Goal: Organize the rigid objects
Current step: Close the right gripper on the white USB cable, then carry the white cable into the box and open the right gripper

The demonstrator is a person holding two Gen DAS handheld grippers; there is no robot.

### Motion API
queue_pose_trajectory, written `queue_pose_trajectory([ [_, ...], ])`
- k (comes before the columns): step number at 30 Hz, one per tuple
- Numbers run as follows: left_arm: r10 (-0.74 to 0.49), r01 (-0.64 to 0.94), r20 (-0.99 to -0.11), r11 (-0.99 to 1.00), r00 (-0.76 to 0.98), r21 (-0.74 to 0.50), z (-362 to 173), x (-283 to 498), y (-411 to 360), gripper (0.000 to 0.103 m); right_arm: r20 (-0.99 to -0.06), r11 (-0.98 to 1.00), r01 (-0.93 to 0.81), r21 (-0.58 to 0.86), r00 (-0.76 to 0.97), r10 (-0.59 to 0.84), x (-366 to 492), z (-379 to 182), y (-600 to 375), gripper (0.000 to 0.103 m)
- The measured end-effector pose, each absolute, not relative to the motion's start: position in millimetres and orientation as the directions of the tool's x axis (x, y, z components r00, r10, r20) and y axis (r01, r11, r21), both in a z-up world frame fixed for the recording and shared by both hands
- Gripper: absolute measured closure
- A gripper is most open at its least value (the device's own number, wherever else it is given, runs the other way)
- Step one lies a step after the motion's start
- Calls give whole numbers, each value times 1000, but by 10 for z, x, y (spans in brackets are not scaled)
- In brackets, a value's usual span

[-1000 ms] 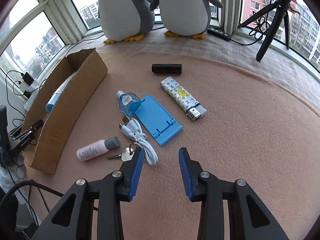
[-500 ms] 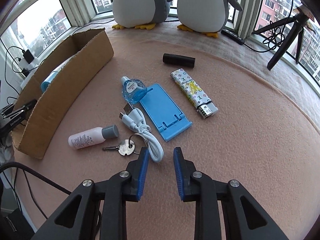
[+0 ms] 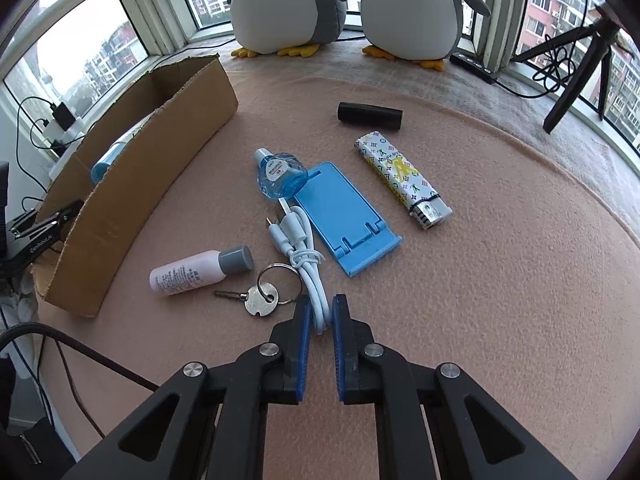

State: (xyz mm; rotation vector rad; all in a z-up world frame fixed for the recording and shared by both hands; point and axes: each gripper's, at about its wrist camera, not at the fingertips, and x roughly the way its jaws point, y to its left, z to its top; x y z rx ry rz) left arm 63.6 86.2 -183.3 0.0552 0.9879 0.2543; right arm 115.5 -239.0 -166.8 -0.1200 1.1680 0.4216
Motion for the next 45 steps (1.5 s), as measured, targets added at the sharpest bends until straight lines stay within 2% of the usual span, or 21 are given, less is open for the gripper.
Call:
queue_pose_trajectory([
  [11, 237, -187, -819, 969, 523, 162, -1833, 636, 861, 75, -863, 936, -248, 249, 381, 331, 970, -1491, -2689, 95],
  [22, 237, -187, -818, 969, 523, 161, -1833, 635, 862, 75, -825, 935, -251, 249, 450, 341, 887, -1158, -2644, 95],
  [33, 237, -189, -818, 969, 524, 159, -1827, 642, 851, 75, -764, 871, -390, 298, 449, 463, 895, -697, -2022, 95],
  [45, 233, -194, -817, 969, 527, 151, -1828, 659, 844, 75, -765, 783, -527, 330, 338, 549, 763, -832, -1104, 95],
])
